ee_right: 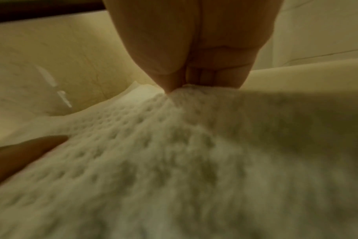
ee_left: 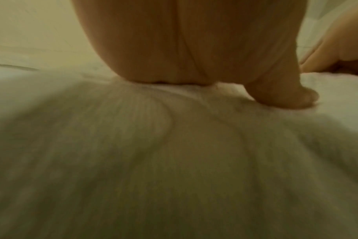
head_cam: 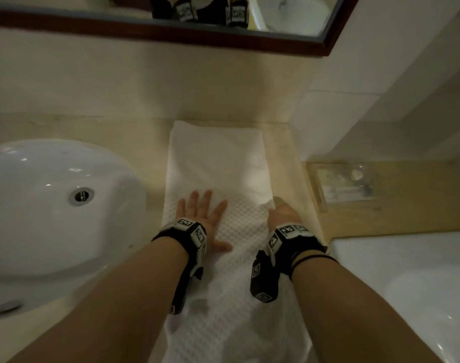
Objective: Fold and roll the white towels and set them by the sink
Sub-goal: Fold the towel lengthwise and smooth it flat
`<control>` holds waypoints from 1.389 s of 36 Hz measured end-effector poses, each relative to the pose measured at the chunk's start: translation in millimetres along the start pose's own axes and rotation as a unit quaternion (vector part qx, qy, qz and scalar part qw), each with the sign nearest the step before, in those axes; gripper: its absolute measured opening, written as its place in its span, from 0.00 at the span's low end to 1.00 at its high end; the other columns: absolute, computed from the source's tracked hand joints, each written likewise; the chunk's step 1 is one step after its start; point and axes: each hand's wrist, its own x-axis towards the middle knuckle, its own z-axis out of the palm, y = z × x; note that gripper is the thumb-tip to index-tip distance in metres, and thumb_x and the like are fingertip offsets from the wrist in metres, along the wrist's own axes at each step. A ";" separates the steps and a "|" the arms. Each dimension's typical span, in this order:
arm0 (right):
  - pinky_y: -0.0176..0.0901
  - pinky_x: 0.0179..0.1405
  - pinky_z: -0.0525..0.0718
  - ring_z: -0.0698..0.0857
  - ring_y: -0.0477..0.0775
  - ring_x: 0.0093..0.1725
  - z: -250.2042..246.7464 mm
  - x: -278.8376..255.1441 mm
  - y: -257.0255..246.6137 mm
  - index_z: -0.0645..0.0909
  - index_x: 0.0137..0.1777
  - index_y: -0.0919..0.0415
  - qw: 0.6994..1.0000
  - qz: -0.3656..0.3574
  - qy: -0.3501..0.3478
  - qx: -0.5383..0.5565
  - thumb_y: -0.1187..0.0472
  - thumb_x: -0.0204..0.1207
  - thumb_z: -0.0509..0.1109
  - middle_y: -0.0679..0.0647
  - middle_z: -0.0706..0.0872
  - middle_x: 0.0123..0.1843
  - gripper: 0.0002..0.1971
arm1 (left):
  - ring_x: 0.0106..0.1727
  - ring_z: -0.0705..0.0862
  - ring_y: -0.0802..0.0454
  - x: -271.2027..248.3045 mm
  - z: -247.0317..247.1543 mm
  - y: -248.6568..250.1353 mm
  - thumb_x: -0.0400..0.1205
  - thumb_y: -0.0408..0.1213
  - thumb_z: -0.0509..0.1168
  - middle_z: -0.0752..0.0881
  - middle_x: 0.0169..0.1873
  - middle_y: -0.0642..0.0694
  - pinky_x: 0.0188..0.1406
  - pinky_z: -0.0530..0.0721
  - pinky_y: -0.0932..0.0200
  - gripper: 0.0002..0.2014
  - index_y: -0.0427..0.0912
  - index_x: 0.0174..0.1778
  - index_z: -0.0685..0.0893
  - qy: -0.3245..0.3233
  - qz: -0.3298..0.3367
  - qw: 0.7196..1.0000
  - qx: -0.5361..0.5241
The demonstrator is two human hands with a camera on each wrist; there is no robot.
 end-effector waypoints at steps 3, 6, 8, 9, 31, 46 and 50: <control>0.40 0.57 0.72 0.73 0.61 0.69 -0.6 -0.2 -1.2 0.59 0.79 0.60 0.999 -0.022 0.026 -0.028 0.66 0.82 0.57 0.60 0.69 0.75 0.26 | 0.81 0.33 0.36 2.3 -10.9 3.0 0.65 0.74 0.63 0.32 0.81 0.45 0.80 0.39 0.37 0.57 0.59 0.81 0.35 -0.002 -0.011 1.000 0.007; 0.50 0.78 0.63 0.57 0.59 0.80 -5.0 0.4 -7.6 0.46 0.83 0.46 0.981 -0.116 0.042 -0.146 0.66 0.77 0.60 0.53 0.49 0.83 0.38 | 0.81 0.49 0.39 12.6 -37.0 3.8 0.70 0.68 0.65 0.49 0.81 0.44 0.79 0.51 0.43 0.48 0.57 0.80 0.49 0.069 -0.025 0.997 -0.020; 0.52 0.83 0.49 0.44 0.55 0.84 -1.7 5.3 -11.1 0.43 0.84 0.44 0.957 -0.194 0.008 -0.216 0.60 0.83 0.55 0.50 0.41 0.85 0.34 | 0.83 0.40 0.40 21.6 -46.7 -0.5 0.76 0.66 0.58 0.40 0.82 0.45 0.81 0.43 0.43 0.43 0.56 0.82 0.43 0.089 -0.046 0.994 -0.034; 0.54 0.83 0.44 0.40 0.55 0.84 2.1 6.7 -12.5 0.41 0.84 0.45 0.944 -0.211 -0.031 -0.251 0.55 0.85 0.51 0.51 0.37 0.85 0.31 | 0.82 0.33 0.40 25.6 -45.8 -4.3 0.78 0.67 0.54 0.32 0.81 0.46 0.81 0.37 0.42 0.44 0.57 0.82 0.37 0.071 -0.048 0.996 -0.030; 0.59 0.79 0.36 0.32 0.62 0.82 23.0 0.6 -13.6 0.31 0.82 0.47 0.945 -0.115 -0.131 -0.278 0.44 0.84 0.50 0.52 0.26 0.82 0.36 | 0.80 0.27 0.41 24.9 -23.8 -6.0 0.81 0.65 0.49 0.26 0.79 0.49 0.78 0.29 0.42 0.42 0.54 0.81 0.31 0.006 -0.071 0.994 -0.084; 0.55 0.81 0.40 0.34 0.61 0.83 24.0 -67.8 60.0 0.36 0.84 0.53 0.925 -0.152 -0.103 -0.333 0.47 0.85 0.51 0.58 0.32 0.84 0.34 | 0.82 0.32 0.42 -89.2 66.6 15.4 0.84 0.57 0.48 0.29 0.80 0.42 0.81 0.37 0.47 0.38 0.46 0.82 0.35 0.007 -0.087 0.995 -0.054; 0.55 0.81 0.39 0.34 0.61 0.83 25.7 -87.1 66.9 0.43 0.84 0.48 0.930 -0.151 -0.082 -0.325 0.51 0.83 0.55 0.57 0.34 0.84 0.33 | 0.83 0.36 0.40 -111.1 77.6 9.4 0.84 0.58 0.50 0.31 0.81 0.40 0.82 0.42 0.49 0.39 0.48 0.82 0.34 0.024 -0.141 0.983 -0.113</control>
